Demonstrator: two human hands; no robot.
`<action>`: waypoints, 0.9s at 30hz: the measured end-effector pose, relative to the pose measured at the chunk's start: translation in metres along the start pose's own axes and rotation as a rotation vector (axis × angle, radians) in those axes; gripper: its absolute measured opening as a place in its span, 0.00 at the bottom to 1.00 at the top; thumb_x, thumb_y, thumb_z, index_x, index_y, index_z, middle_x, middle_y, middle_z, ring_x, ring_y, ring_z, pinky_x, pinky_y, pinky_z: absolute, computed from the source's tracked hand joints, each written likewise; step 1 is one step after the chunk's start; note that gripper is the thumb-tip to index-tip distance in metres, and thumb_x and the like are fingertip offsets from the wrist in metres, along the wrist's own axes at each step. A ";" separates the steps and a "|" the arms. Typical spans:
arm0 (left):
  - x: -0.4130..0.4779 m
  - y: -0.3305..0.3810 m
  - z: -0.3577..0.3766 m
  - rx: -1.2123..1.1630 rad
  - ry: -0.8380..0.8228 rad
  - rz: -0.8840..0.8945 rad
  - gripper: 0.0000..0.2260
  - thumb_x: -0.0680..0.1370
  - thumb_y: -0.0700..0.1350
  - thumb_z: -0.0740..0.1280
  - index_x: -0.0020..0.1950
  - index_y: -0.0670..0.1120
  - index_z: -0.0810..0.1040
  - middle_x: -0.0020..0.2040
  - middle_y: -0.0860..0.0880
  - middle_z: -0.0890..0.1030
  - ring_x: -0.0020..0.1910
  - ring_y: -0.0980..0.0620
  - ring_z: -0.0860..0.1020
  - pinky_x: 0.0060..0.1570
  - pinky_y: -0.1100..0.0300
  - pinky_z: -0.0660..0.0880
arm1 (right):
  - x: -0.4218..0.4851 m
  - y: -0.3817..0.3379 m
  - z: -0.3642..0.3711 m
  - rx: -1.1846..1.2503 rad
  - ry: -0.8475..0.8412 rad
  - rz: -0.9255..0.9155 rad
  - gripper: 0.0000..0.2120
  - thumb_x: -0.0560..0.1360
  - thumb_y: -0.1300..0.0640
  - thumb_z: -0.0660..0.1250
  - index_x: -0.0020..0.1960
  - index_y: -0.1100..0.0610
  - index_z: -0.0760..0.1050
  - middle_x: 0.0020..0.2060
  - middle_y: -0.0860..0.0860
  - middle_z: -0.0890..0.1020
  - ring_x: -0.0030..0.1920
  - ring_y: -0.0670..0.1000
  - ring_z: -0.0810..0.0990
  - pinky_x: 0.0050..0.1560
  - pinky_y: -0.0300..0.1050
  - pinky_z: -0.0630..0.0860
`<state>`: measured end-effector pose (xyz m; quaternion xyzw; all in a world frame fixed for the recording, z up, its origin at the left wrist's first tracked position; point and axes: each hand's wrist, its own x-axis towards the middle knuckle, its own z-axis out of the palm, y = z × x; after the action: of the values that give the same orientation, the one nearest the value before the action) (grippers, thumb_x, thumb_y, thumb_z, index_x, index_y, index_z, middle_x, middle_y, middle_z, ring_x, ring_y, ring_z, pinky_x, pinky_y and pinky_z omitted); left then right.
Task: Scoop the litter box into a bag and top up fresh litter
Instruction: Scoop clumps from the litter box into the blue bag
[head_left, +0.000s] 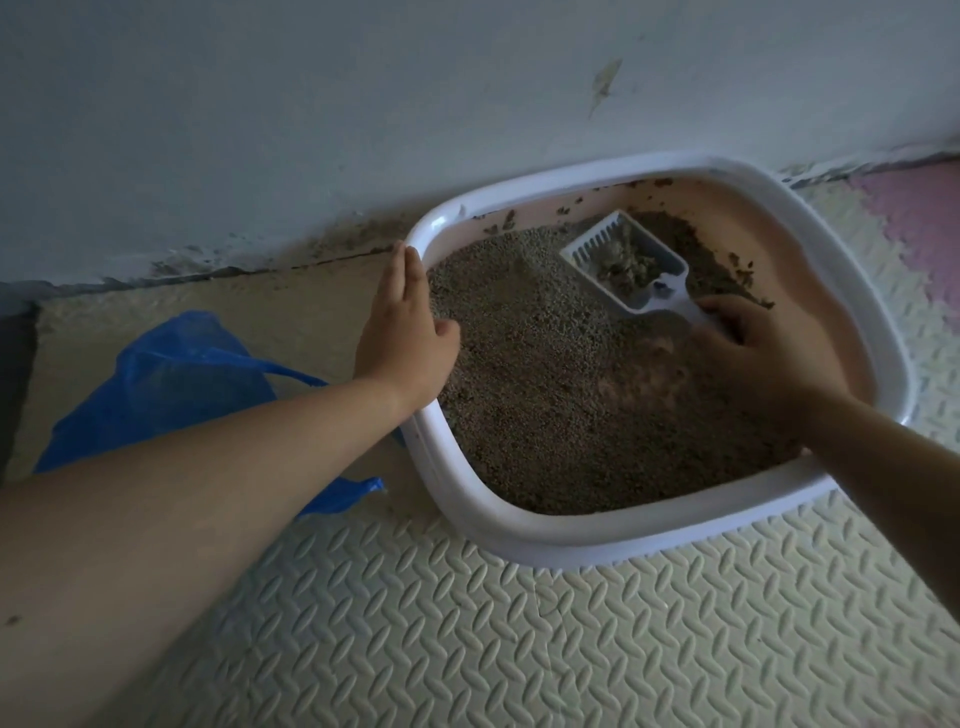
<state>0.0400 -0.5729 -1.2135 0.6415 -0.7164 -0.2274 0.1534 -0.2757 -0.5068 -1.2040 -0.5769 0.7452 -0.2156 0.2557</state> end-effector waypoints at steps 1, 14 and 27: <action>0.000 0.000 0.000 0.004 0.001 0.003 0.32 0.80 0.46 0.58 0.78 0.46 0.43 0.78 0.52 0.40 0.77 0.51 0.47 0.70 0.58 0.55 | -0.001 0.001 -0.001 -0.009 0.007 -0.019 0.13 0.76 0.43 0.62 0.59 0.43 0.75 0.45 0.45 0.81 0.45 0.51 0.79 0.51 0.55 0.76; -0.001 0.001 -0.002 -0.002 -0.004 0.009 0.32 0.80 0.46 0.57 0.78 0.45 0.43 0.78 0.52 0.39 0.77 0.51 0.47 0.72 0.56 0.56 | -0.020 -0.026 0.020 0.006 -0.005 -0.154 0.16 0.77 0.51 0.64 0.65 0.49 0.74 0.43 0.45 0.82 0.38 0.42 0.78 0.38 0.45 0.72; -0.001 0.000 -0.003 -0.001 -0.004 0.010 0.32 0.80 0.46 0.57 0.78 0.45 0.43 0.78 0.53 0.39 0.77 0.50 0.48 0.71 0.56 0.57 | -0.031 -0.031 0.031 0.116 0.032 -0.156 0.18 0.77 0.51 0.65 0.67 0.50 0.73 0.47 0.40 0.80 0.40 0.33 0.75 0.40 0.29 0.68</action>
<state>0.0412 -0.5725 -1.2111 0.6374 -0.7197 -0.2285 0.1534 -0.2265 -0.4848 -1.2052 -0.6139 0.6882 -0.2868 0.2594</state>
